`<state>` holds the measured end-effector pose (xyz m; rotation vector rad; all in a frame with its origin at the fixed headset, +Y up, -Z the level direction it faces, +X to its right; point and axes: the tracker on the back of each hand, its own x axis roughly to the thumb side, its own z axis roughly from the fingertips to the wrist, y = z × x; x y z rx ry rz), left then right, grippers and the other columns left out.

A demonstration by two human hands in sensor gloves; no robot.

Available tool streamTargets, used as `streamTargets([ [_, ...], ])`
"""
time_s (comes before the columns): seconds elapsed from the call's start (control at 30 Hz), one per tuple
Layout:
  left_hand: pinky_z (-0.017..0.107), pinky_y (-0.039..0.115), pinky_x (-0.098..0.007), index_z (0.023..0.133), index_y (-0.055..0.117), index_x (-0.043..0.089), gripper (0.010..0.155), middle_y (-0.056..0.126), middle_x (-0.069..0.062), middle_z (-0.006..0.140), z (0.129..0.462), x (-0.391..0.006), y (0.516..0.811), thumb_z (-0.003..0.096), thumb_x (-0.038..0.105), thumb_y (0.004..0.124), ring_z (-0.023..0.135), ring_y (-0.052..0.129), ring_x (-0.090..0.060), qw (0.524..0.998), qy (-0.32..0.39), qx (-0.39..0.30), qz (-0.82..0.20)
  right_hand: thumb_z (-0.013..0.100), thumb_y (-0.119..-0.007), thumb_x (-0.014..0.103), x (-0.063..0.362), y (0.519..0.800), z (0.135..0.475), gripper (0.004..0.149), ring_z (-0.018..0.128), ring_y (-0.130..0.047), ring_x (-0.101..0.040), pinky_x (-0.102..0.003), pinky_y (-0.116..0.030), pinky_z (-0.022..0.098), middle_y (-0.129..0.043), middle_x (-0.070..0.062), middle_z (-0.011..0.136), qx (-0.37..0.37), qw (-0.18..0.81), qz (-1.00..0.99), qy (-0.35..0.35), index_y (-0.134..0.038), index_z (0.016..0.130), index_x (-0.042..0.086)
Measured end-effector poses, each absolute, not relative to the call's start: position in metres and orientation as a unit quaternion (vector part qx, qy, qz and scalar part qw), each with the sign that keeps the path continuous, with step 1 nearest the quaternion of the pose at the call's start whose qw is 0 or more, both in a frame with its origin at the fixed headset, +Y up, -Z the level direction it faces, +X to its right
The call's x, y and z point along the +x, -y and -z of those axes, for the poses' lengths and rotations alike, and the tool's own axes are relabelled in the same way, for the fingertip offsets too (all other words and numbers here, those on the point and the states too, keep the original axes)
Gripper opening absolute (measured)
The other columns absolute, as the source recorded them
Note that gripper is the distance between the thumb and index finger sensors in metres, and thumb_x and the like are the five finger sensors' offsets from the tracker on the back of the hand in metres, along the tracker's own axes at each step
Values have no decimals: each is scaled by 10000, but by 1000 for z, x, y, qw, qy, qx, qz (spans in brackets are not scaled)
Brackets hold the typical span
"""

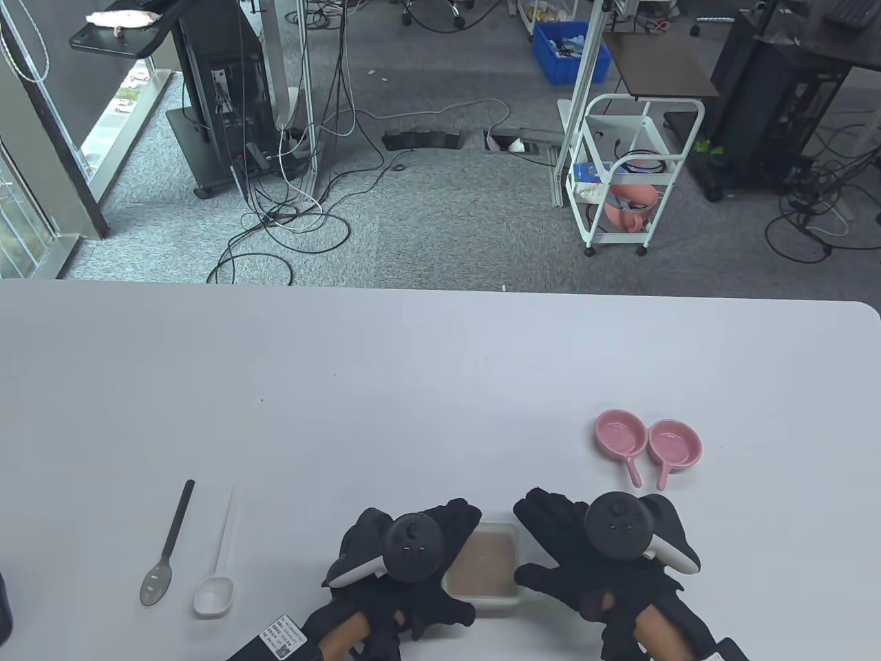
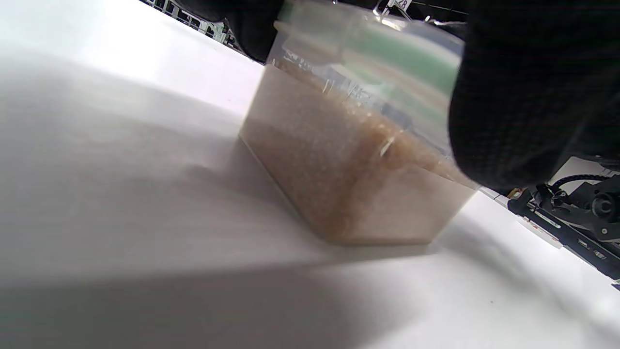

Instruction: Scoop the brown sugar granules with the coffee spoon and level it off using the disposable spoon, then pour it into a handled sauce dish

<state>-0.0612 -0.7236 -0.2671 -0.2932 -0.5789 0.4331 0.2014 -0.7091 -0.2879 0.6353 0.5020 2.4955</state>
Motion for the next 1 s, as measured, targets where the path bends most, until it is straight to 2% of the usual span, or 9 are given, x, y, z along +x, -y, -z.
streamTargets([
  [0.13,864,403,-500,1131,184,301,1218,257,17,1233,267,-63,724,270,740,925,1204,437,-317,923,285,-148,-211,448,-750,643,206,708,289,843,1094,-391,-400,-557,-306,769,-373,-68,1195,220,261,-924,-175,-454,1133,251],
  [0.23,854,372,-523,1135,172,274,1218,208,-20,1230,266,-72,713,272,814,840,1197,392,-355,925,271,-137,-230,458,-746,629,210,708,290,818,1058,-462,-420,-564,-354,757,-435,-92,1176,207,279,-921,-176,-510,1121,211],
  [0.33,841,454,-525,1146,375,277,1068,409,-5,1216,266,-90,698,313,826,756,1152,551,-345,941,200,-85,-258,471,-744,604,214,708,291,776,980,-569,-442,-567,-442,719,-528,-128,1132,184,307,-918,-172,-584,1092,167],
  [0.4,814,546,-522,1075,625,319,853,623,42,1132,267,-101,695,364,776,745,1062,720,-302,954,135,-56,-262,481,-741,586,216,710,292,744,915,-642,-451,-567,-496,685,-593,-152,1091,168,323,-913,-182,-634,1066,139],
  [0.43,803,573,-521,1036,693,332,815,683,60,1090,268,-104,697,356,778,751,1017,772,-296,956,121,-55,-262,486,-739,577,216,713,292,724,883,-674,-449,-566,-520,665,-626,-161,1067,156,335,-910,-191,-659,1050,130],
  [0.5,772,622,-517,959,802,339,704,786,77,1001,271,-105,703,385,744,752,933,854,-263,958,90,-79,-261,492,-738,564,215,719,292,701,828,-719,-447,-565,-549,634,-669,-172,1029,138,349,-903,-210,-691,1027,114],
  [0.6,753,641,-521,909,858,325,653,837,66,939,274,-97,715,400,719,749,873,888,-259,954,76,-129,-258,496,-732,559,209,732,293,681,769,-759,-429,-558,-578,601,-703,-178,986,115,364,-890,-250,-708,1003,106],
  [0.77,749,637,-529,909,852,294,612,837,40,927,275,-85,721,429,658,743,856,892,-260,949,68,-161,-262,502,-756,512,199,744,291,634,696,-801,-403,-547,-611,560,-732,-186,931,77,397,-872,-277,-716,974,90],
  [1.0,750,631,-538,898,851,273,583,840,37,902,277,-88,726,442,621,746,834,893,-260,931,51,-201,-299,487,-784,469,198,746,288,579,540,-895,-327,-513,-697,467,-839,-174,789,35,432,-859,-273,-788,889,52],
])
